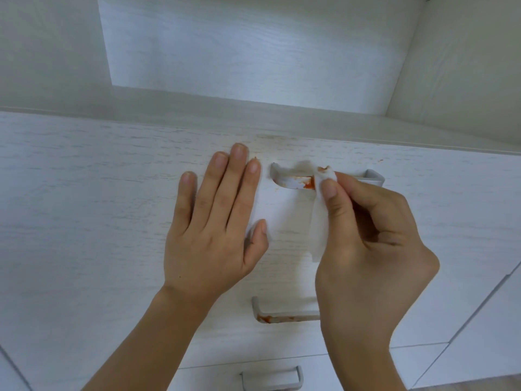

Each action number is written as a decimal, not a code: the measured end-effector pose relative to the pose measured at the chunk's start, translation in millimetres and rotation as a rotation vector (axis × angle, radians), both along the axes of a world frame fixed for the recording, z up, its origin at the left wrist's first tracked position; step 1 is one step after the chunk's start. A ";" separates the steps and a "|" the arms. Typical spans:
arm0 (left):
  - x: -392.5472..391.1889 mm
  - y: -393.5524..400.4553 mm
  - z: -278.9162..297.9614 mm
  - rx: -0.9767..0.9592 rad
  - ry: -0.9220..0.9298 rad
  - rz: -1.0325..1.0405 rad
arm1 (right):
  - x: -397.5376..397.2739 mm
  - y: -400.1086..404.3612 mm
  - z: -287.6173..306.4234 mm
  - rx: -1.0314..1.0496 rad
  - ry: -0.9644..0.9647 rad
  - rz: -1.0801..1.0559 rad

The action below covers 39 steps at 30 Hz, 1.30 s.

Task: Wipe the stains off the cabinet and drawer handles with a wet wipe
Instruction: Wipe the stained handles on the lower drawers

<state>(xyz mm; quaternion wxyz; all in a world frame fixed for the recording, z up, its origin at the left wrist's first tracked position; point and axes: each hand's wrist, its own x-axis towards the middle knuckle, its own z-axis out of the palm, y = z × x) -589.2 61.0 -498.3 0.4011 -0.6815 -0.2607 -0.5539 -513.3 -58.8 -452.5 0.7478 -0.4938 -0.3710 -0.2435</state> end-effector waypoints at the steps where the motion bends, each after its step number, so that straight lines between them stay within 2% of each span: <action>1: -0.4 0.2 -0.3 0.001 0.001 -0.001 | 0.5 -2.7 0.8 0.002 0.036 0.025; 3: -0.7 0.3 -0.8 0.001 0.002 -0.001 | 0.8 -5.8 1.2 0.015 0.096 0.058; 8: -0.7 0.2 -0.3 -0.002 0.009 -0.006 | -5.1 -5.0 -2.2 -0.009 0.088 0.030; 20: 0.0 0.7 -1.3 0.000 -0.003 -0.021 | -3.6 -0.6 0.0 -0.030 -0.095 -0.076; 24: -0.1 0.8 -1.7 0.001 -0.013 -0.033 | -2.2 0.0 0.4 0.014 -0.071 -0.036; 32: 1.0 1.5 -2.6 -0.005 -0.007 -0.024 | -8.8 5.1 -2.4 -0.024 -0.117 -0.064; 37: -0.1 1.4 -3.2 -0.003 -0.004 -0.022 | -12.1 -2.6 1.8 0.000 0.069 0.053; 39: 0.1 0.9 -2.6 -0.006 0.000 -0.022 | -13.9 -4.3 3.9 -0.038 0.062 0.052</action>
